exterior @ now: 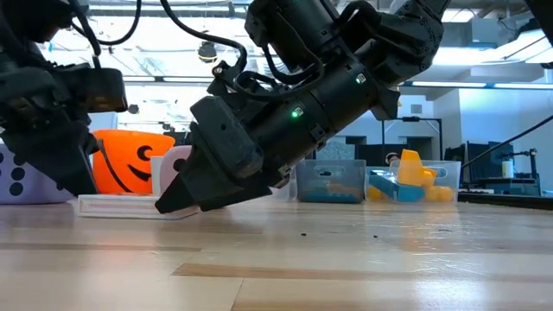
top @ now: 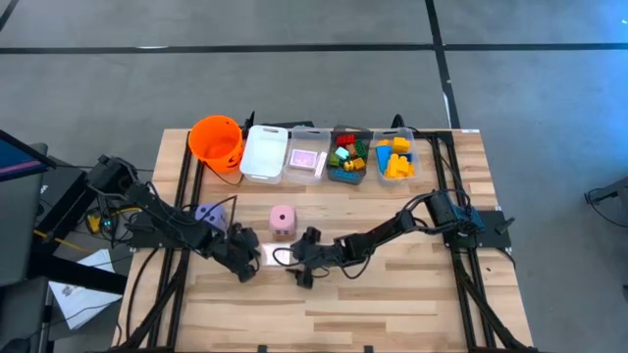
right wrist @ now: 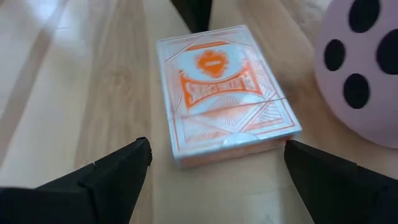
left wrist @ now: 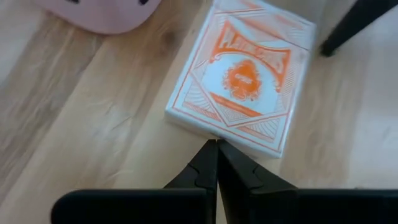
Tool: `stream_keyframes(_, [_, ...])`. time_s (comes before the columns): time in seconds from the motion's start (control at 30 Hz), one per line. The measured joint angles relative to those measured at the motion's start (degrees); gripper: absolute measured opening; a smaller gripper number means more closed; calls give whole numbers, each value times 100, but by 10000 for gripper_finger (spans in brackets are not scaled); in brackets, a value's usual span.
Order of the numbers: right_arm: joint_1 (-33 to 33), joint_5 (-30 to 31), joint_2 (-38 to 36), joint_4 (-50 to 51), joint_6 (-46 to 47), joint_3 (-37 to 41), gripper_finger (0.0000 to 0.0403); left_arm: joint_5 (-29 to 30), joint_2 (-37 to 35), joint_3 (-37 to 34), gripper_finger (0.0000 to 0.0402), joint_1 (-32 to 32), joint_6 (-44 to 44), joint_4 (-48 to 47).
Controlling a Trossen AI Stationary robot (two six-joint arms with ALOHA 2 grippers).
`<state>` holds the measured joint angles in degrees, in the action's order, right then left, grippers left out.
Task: Pick & Place Toys
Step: Put the orange game card into the left transparent bin
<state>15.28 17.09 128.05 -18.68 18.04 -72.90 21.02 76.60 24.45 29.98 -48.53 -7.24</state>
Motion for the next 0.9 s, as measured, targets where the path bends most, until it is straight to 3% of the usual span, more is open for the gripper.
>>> stream_keyframes(0.47, [-120, 100, -2, 56, -79, 0, 366, 2, 0, 0, 0, 0, 6, 140])
stream_keyframes(0.7, [-134, 100, -2, 60, -982, 0, 366, 4, -2, 0, 0, 0, 13, 133])
stream_keyframes(0.9, [-134, 60, -4, 53, -1124, 0, 366, 7, -2, 0, 0, 0, 24, 131])
